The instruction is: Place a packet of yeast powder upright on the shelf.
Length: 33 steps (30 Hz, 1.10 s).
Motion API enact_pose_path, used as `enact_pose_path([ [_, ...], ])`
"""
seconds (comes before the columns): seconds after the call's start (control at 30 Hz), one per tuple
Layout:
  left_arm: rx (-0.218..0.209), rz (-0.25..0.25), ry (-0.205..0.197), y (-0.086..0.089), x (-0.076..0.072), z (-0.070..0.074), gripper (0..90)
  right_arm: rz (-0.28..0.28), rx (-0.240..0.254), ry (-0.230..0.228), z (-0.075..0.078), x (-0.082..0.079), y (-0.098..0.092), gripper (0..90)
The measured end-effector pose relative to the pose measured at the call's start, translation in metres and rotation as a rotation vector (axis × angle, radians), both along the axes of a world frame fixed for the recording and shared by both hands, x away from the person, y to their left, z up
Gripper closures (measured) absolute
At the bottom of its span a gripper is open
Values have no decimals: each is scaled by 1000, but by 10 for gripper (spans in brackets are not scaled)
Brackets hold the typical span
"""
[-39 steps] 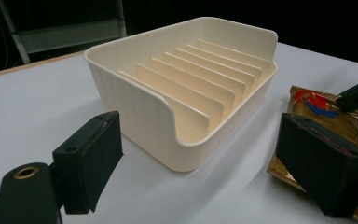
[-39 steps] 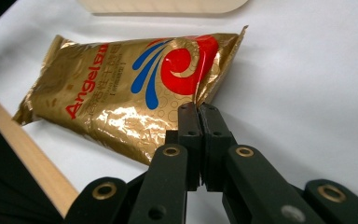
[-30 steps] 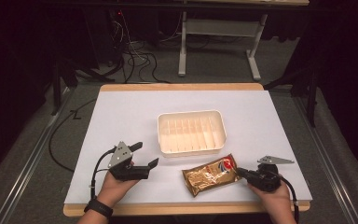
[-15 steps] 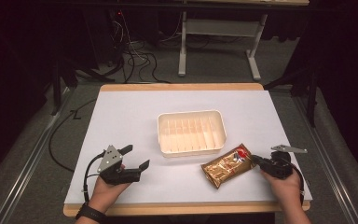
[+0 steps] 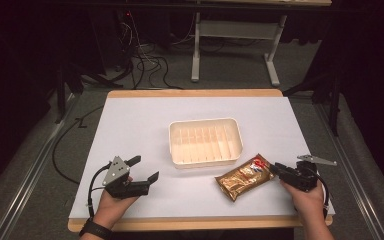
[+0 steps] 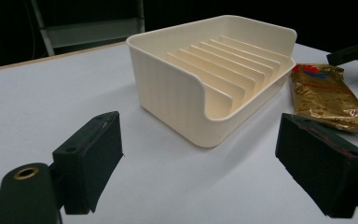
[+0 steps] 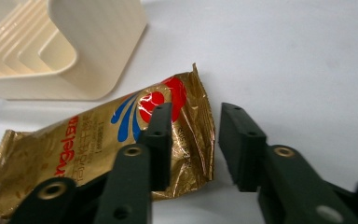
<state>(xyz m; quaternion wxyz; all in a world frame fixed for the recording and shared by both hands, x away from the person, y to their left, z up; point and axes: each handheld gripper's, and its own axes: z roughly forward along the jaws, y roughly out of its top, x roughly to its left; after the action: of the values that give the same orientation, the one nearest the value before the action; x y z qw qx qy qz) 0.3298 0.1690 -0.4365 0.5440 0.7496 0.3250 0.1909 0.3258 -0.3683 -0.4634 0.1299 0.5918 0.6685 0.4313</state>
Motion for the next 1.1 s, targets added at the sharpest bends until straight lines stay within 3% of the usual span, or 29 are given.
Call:
enact_pose_path([
  [0.13, 2, -6, 2, -2, 1, -1, 152, -36, 106, 8, -2, -2, -6, 542],
  [0.27, 8, -12, 4, -3, 1, -1, 152, -63, 229, 43, -8, -2, -10, 512],
  [0.47, 13, -23, 7, -5, 0, -2, 153, -100, 327, 104, -18, 1, -13, 521],
  [0.83, 17, -25, 5, -6, 1, -3, 154, -96, 433, 169, -29, 3, -12, 646],
  [1.1, 17, -26, 4, -7, 0, -3, 154, -78, 416, 155, -24, 2, -11, 836],
])
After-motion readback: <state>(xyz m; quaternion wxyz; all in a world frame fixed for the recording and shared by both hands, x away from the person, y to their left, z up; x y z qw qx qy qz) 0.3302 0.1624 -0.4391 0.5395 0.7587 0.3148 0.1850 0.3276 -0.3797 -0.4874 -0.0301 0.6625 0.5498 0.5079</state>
